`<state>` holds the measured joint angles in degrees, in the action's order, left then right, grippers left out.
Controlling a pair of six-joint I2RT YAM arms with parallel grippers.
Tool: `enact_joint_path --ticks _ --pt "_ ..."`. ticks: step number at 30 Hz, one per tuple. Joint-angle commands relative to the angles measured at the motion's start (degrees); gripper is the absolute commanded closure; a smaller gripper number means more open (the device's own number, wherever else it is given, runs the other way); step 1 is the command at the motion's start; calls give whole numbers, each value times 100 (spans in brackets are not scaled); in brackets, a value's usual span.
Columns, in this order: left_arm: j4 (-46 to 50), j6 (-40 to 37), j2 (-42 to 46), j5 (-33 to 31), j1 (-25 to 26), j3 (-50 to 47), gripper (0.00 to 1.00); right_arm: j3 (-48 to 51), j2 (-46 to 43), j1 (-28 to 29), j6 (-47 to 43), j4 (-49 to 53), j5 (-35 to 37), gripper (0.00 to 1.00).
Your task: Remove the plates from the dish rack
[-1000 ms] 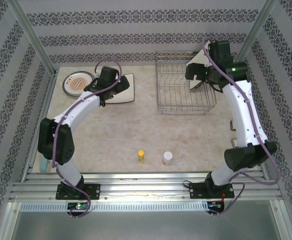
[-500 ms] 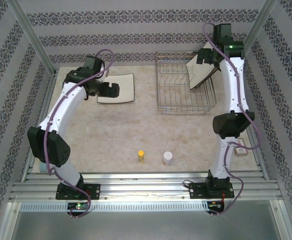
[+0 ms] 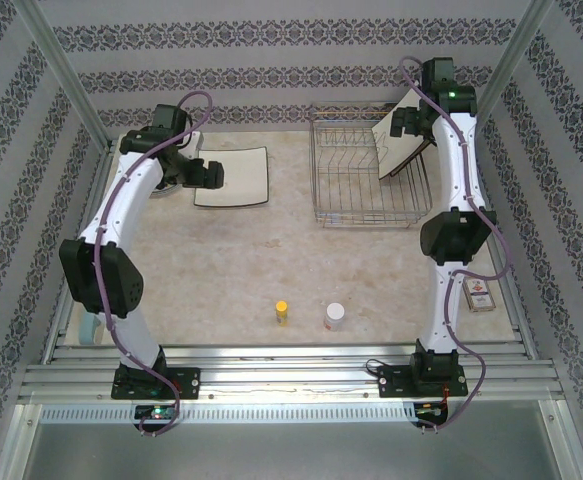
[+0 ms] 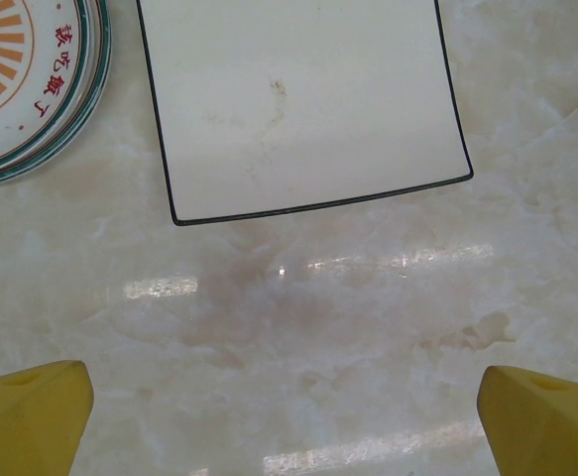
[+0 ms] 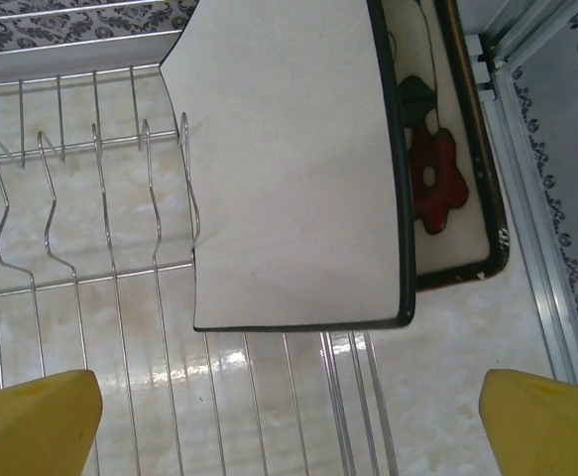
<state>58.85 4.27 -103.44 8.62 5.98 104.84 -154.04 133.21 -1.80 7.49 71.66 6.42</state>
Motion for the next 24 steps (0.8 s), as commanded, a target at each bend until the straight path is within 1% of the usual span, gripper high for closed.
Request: enact_joint_path --ticks 1,8,13,17,21,24 --pt "188 -172 -134 23 -94 267 0 -157 206 -84 -63 -166 -247 2" --pt "210 -225 -275 -100 -96 472 0 -253 496 -119 99 -547 -651 6" --pt "215 -252 -365 -154 -97 536 0 -399 704 -119 201 -781 -791 15" --pt "214 -252 -431 -207 -97 606 0 -399 785 -116 287 -958 -692 28" --pt "231 -260 -502 -220 -97 676 0 -390 820 -105 357 -1044 -550 44" --pt "256 -260 -553 -229 -103 734 0 -390 821 -110 367 -1091 -481 53"
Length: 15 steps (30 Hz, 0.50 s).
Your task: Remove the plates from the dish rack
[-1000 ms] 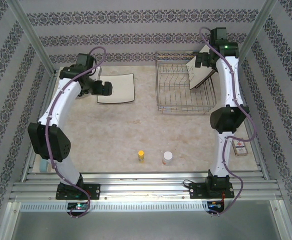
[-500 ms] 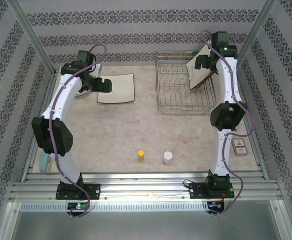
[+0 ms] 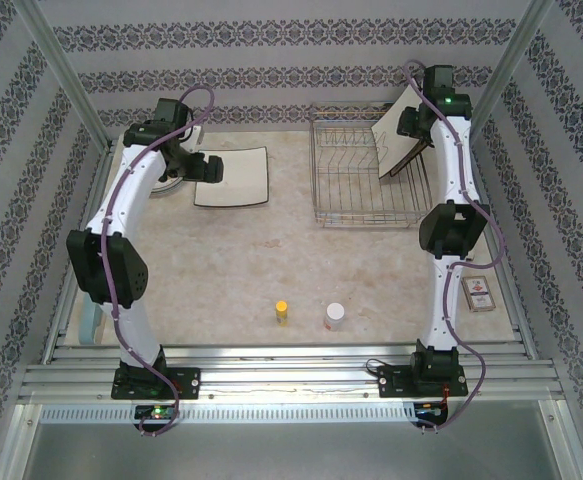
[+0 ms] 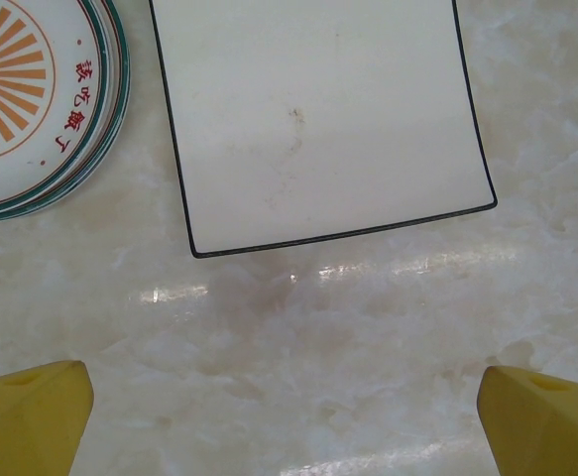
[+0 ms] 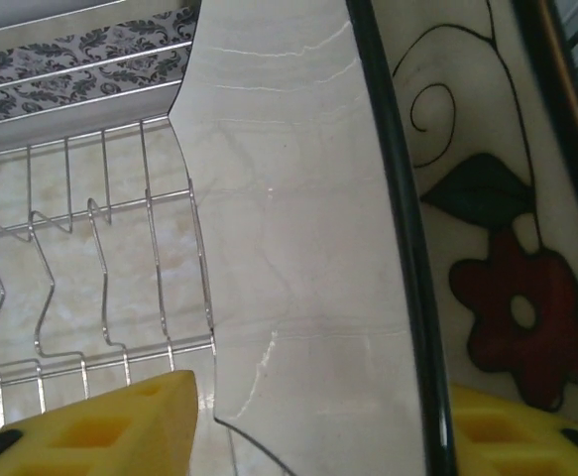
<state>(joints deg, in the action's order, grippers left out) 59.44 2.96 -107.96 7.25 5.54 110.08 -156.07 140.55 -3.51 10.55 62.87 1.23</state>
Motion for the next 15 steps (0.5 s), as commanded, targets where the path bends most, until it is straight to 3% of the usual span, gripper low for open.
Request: enact_joint_path --ticks 1,4,9,15 --pt "208 -129 -105 -94 -53 222 0 -187 93 54 61 -220 48 55" --pt "225 -129 -142 -108 -53 267 0 -178 86 52 69 -240 83 66" --pt "345 -138 -195 -191 -53 386 0 -169 86 67 88 -240 68 94" --pt "404 -133 -190 -189 -53 451 0 -161 47 118 70 -223 73 100"
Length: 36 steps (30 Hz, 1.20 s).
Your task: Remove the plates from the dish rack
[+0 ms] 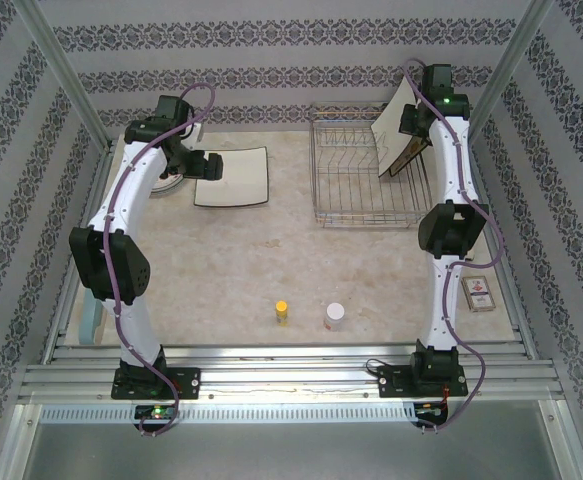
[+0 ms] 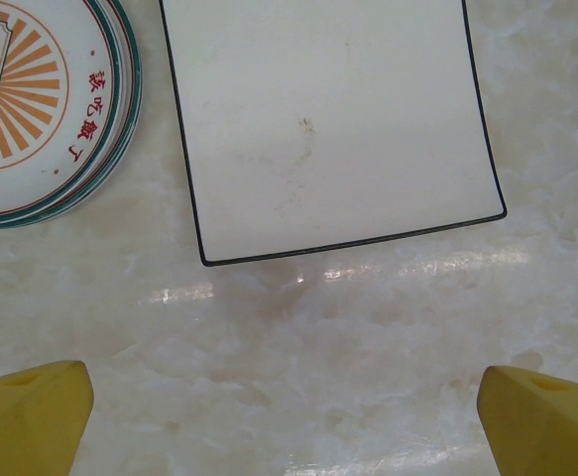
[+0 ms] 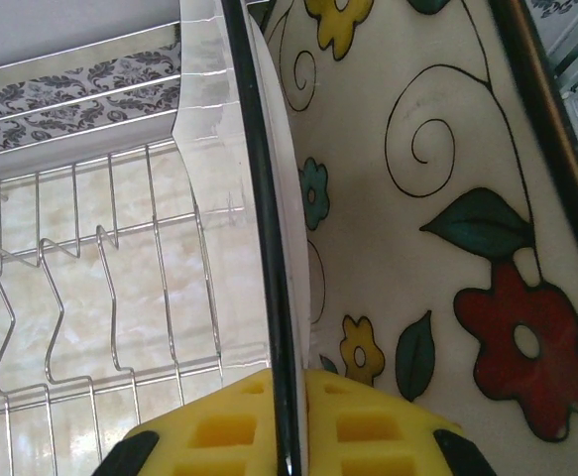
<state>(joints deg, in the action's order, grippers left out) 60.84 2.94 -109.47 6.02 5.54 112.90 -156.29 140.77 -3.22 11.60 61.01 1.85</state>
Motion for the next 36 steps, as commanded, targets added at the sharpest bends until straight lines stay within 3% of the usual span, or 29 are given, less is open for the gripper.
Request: enact_joint_path --ticks 1,30,36 --pt "275 -128 -40 -62 -59 162 0 -139 8 100 -35 -29 5 100" --pt "-77 4 359 94 -53 -642 0 -261 -1837 228 -247 223 729 100" --pt "-79 19 292 149 -55 -675 0 -154 -2410 318 -219 470 582 100"
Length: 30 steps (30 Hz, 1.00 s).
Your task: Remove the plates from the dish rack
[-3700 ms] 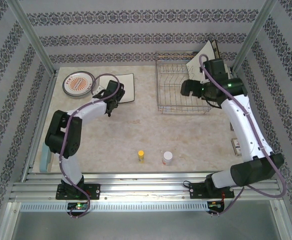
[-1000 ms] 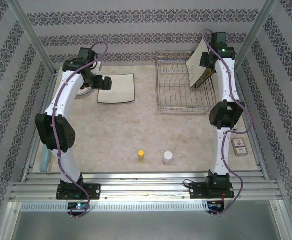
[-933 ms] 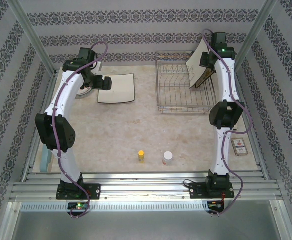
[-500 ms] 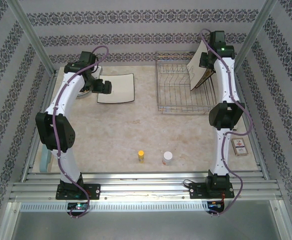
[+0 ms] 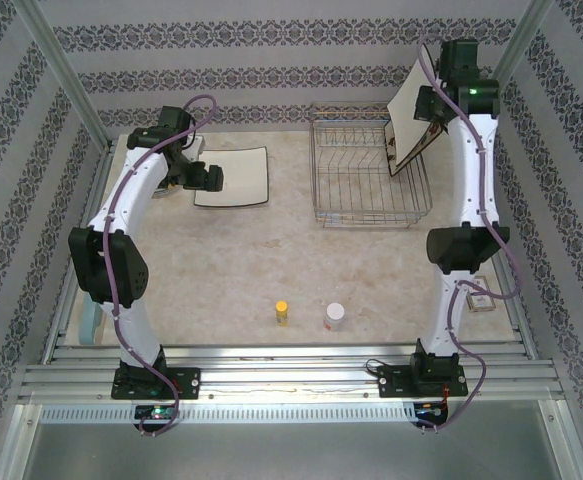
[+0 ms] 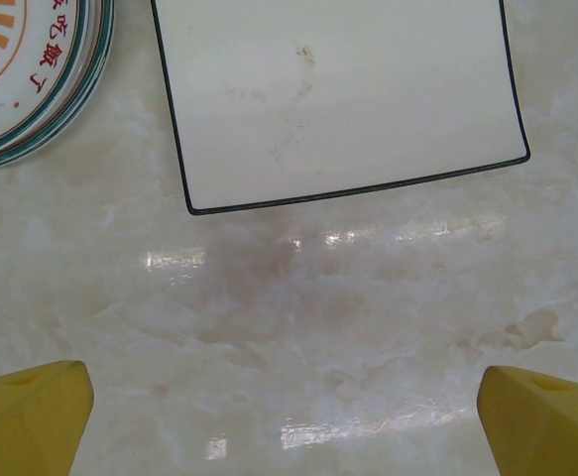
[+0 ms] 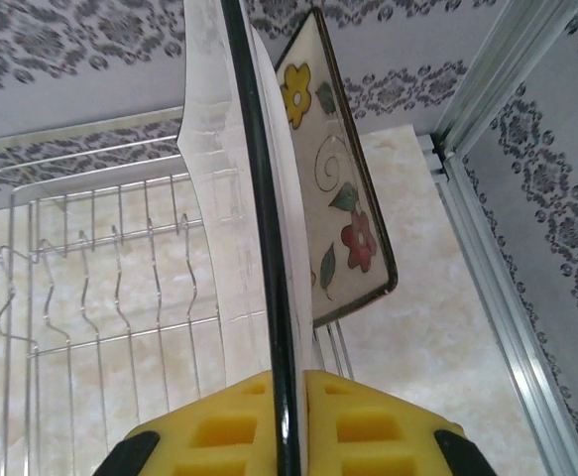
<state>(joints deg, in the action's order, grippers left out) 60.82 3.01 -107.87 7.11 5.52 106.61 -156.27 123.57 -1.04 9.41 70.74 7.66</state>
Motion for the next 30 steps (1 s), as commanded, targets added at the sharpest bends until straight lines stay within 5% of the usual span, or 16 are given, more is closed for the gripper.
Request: enact_joint_path --ticks 1,9,19,30 --pt "-92 16 142 42 -52 -44 0 -80 -785 128 4 -485 -17 100" --pt "-101 60 16 77 -58 88 0 1356 -1911 411 562 -993 -1306 100" --pt "-319 114 440 264 -6 -443 0 6230 -4354 379 3146 -5222 -4436 100" --pt "-142 85 594 322 54 -199 0 9483 -5359 582 4946 -8560 -5134 100"
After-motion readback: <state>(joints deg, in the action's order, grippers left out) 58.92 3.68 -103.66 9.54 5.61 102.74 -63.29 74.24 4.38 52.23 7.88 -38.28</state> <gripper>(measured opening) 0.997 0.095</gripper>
